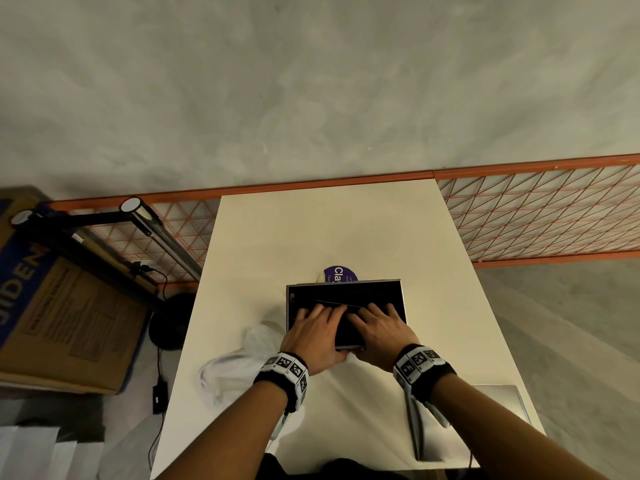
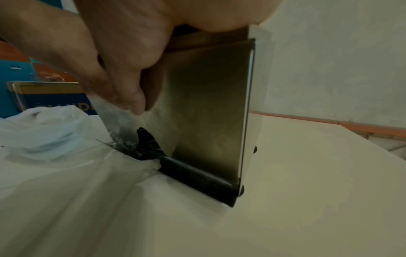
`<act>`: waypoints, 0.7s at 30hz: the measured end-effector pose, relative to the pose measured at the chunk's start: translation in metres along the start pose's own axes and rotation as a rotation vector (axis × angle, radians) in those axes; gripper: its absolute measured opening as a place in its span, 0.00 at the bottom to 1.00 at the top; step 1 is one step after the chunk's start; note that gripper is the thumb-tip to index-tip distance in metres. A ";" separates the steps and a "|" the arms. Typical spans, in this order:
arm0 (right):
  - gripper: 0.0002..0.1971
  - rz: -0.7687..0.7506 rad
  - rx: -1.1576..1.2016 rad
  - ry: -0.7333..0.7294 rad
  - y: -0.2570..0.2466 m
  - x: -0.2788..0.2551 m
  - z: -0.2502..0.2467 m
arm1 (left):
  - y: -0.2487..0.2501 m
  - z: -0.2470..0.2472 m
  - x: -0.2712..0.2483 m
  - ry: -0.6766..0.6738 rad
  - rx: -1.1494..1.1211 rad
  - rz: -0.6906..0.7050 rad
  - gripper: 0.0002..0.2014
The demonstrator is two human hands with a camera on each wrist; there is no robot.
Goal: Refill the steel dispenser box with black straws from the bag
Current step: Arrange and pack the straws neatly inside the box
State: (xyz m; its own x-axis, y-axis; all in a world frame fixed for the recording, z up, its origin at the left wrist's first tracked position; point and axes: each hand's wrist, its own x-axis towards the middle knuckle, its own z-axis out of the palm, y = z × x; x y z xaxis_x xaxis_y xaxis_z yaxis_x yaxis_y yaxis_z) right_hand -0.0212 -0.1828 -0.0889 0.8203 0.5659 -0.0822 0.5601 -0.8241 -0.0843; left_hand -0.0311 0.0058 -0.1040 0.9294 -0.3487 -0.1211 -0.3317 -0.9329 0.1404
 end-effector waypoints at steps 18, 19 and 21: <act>0.30 -0.002 -0.031 -0.024 0.000 0.002 -0.003 | -0.001 0.001 0.001 0.009 -0.031 0.001 0.46; 0.29 -0.002 -0.030 -0.024 0.000 0.002 -0.003 | -0.001 0.002 0.002 0.010 -0.029 0.004 0.46; 0.27 0.005 -0.028 -0.034 0.000 0.002 -0.002 | 0.000 0.001 0.001 0.010 -0.026 0.005 0.47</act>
State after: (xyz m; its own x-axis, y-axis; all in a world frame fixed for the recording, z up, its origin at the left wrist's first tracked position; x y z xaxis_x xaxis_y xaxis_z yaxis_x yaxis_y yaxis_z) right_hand -0.0197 -0.1815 -0.0870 0.8189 0.5620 -0.1161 0.5595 -0.8269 -0.0565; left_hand -0.0299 0.0055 -0.1055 0.9292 -0.3527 -0.1101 -0.3327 -0.9283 0.1662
